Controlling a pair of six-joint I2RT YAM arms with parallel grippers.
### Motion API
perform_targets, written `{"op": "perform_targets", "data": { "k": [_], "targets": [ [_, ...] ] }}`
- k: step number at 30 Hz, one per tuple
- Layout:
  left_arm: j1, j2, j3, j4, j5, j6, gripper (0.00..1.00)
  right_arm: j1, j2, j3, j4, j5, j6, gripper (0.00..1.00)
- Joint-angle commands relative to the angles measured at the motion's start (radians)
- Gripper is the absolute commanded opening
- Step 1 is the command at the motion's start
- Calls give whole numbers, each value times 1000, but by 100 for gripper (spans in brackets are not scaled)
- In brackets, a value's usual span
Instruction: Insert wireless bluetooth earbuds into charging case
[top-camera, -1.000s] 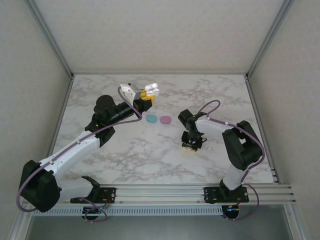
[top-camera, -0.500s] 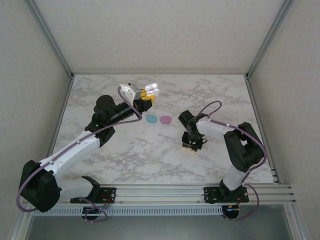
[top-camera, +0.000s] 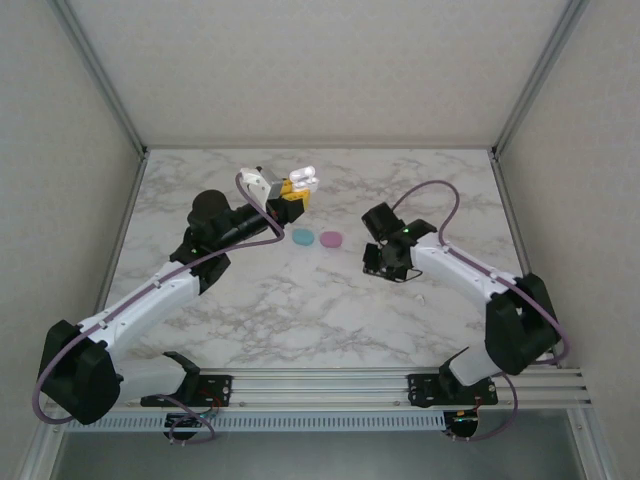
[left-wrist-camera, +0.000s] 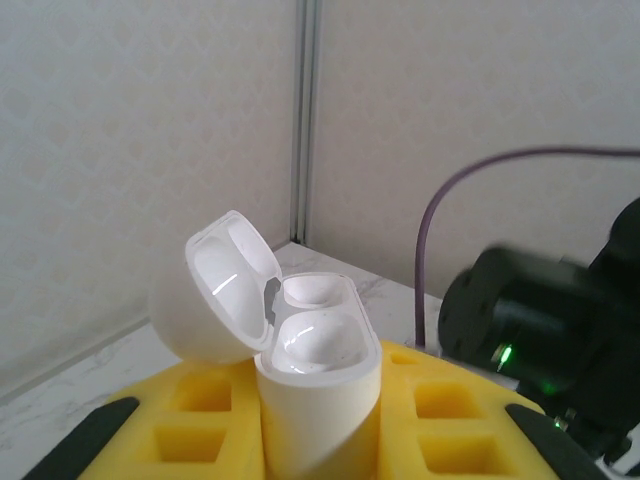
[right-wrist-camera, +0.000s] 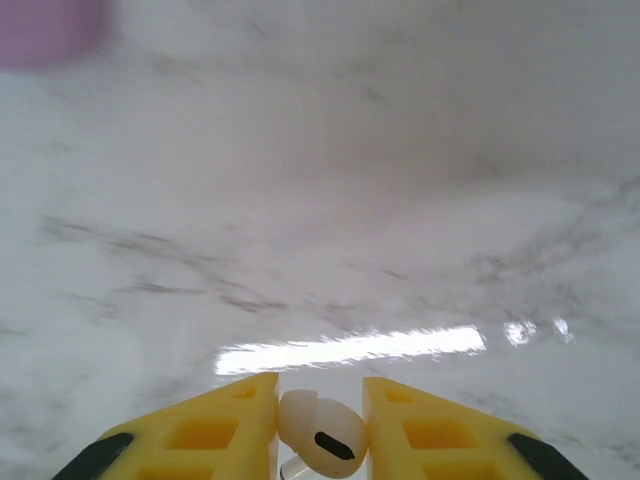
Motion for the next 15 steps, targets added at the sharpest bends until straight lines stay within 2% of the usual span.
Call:
{"op": "perform_targets", "data": {
  "k": [1,8,15],
  "targets": [
    [11,25,19,-10,28,-7,0,8,-78,118,2,58,-176,26],
    [5,85,45,1,82,-32,0,11,-110,365,21,72,-421,26],
    [-10,113,72,-2,111,-35,0,36,-86,497,104,22,-543,26]
  ]
}}
